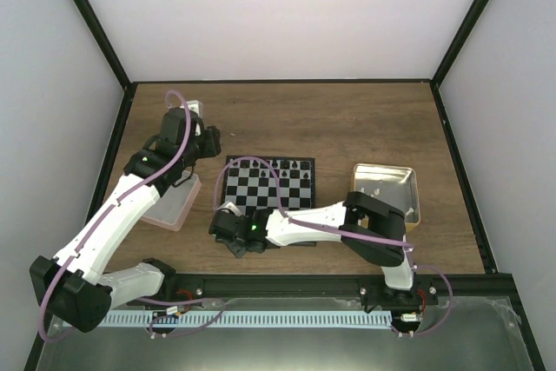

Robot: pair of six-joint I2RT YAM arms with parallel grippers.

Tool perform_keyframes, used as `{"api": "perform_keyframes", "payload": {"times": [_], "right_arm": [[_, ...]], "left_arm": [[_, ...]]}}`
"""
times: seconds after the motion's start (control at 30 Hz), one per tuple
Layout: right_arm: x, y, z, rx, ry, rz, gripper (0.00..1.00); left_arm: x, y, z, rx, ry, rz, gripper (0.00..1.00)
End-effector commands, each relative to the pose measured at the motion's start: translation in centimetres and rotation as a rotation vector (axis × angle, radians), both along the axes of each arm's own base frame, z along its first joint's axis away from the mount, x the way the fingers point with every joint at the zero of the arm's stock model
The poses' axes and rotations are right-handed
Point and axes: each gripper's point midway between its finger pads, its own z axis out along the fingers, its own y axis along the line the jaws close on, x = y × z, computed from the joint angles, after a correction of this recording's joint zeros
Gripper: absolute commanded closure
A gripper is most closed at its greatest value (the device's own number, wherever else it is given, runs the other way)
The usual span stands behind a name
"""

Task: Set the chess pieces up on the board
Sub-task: Pick up the chess piece from the chessboard.

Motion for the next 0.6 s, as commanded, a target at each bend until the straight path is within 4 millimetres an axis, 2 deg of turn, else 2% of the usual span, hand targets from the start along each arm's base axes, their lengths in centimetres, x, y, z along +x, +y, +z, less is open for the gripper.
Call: {"api": "perform_keyframes", "payload": {"times": [0.0,0.1,0.17,0.33,0.43,0.5,0.57], "right_arm": [[0.7,0.1,0.8,0.005,-0.035,-0.030,0.80],[1.0,-0.1,1.0,0.021,-0.054,-0.049,0.83],[1.5,-0.1,2.0,0.066,-0.071,-0.076,0.85],[2.7,-0.7,5.1,0.243,-0.111,-0.094,0.86],[3.8,-1.8,7.4,0.343,-0.171,-0.102,0.86],[4.3,-2.6,9.9,0.443,-0.223,-0.086,0.86],[3.9,-3.7,11.0,0.520,-0.263,-0.024,0.85]], "left_arm": [[0.1,0.0,0.4,-0.026,-0.013,0.007,0.41],[-0.2,0.0,0.3,-0.035,-0.005,0.008,0.41],[-0.6,-0.2,-0.2,-0.046,0.016,-0.004,0.41],[-3.0,-2.0,-3.5,-0.137,0.142,-0.118,0.38],[-5.0,-3.8,-5.1,-0.234,0.239,-0.217,0.38],[-6.6,-5.6,-5.5,-0.323,0.297,-0.303,0.36],[-8.1,-7.2,-5.5,-0.412,0.345,-0.394,0.34]]}}
